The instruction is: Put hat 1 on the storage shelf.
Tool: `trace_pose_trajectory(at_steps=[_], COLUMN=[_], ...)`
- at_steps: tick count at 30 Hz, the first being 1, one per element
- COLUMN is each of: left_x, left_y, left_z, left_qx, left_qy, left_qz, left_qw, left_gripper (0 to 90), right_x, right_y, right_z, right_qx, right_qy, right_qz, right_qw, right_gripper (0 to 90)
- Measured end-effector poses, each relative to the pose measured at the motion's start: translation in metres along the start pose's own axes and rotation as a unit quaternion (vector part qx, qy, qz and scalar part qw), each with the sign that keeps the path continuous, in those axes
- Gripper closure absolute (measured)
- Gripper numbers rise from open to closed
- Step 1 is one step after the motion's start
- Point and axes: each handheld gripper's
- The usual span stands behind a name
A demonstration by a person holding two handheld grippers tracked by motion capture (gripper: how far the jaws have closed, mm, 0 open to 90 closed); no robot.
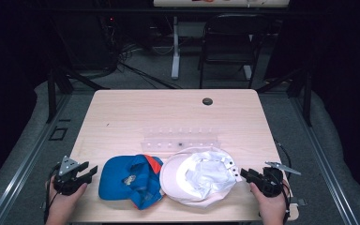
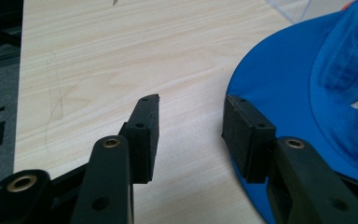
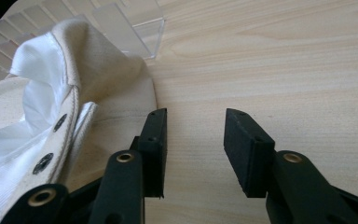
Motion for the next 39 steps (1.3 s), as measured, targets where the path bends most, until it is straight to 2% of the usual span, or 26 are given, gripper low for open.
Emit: trace_pose_trajectory(at_steps=[3, 6, 10, 13, 17, 21, 24, 32, 35, 39], left_x=[0.001, 0.002, 0.0, 0.0, -0.001, 0.001, 0.004, 0.003, 0.003, 0.003], left_y=[0.0, -0.002, -0.009, -0.01, -0.008, -0.008, -0.007, -0.007, -0.007, -0.005], left_z=[0.001, 0.002, 0.003, 0.004, 0.004, 0.005, 0.005, 0.004, 0.004, 0.004], left_qx=[0.011, 0.022, 0.042, 0.021, 0.027, 0.019, 0.024, 0.018, 0.017, 0.014], left_qy=[0.003, -0.007, -0.026, -0.025, -0.03, -0.021, -0.018, -0.021, -0.02, -0.022], left_qz=[0.003, 0.007, -0.016, -0.015, -0.015, -0.023, -0.025, -0.026, -0.026, -0.027], left_qw=[0.9999, 0.9997, 0.9987, 0.9994, 0.9991, 0.9993, 0.9993, 0.9993, 0.9993, 0.9993], left_gripper=[51.1, 51.5, 59.8, 60.2, 60.1, 60.2, 60.2, 60.0, 60.0, 59.8], right_x=[0.001, 0.0, -0.002, -0.011, -0.015, -0.02, -0.028, -0.044, -0.05, -0.052], right_y=[-0.002, -0.003, -0.006, -0.012, -0.014, -0.014, -0.017, -0.02, -0.019, -0.019], right_z=[0.0, 0.001, 0.005, 0.012, 0.018, 0.026, 0.035, 0.047, 0.05, 0.059], right_qx=[0.0, 0.004, -0.002, -0.001, -0.019, -0.035, -0.035, -0.034, -0.046, -0.075], right_qy=[0.002, 0.003, -0.001, -0.015, -0.016, -0.015, -0.027, -0.052, -0.061, -0.058], right_qz=[0.003, 0.0, -0.002, -0.004, 0.002, 0.004, 0.007, 0.015, 0.016, 0.025], right_qw=[1.0, 1.0, 1.0, 0.9999, 0.9997, 0.9993, 0.999, 0.9979, 0.9969, 0.9952], right_gripper=[58.5, 57.7, 56.5, 54.3, 55.5, 57.5, 60.6, 61.9, 61.2, 61.1])
Point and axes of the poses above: each handheld gripper's, and its own axes: y roughly forward along the jaws, z roughly out of its top, x roughly to its right, and after that the axes turned 1 degree about z, right-handed
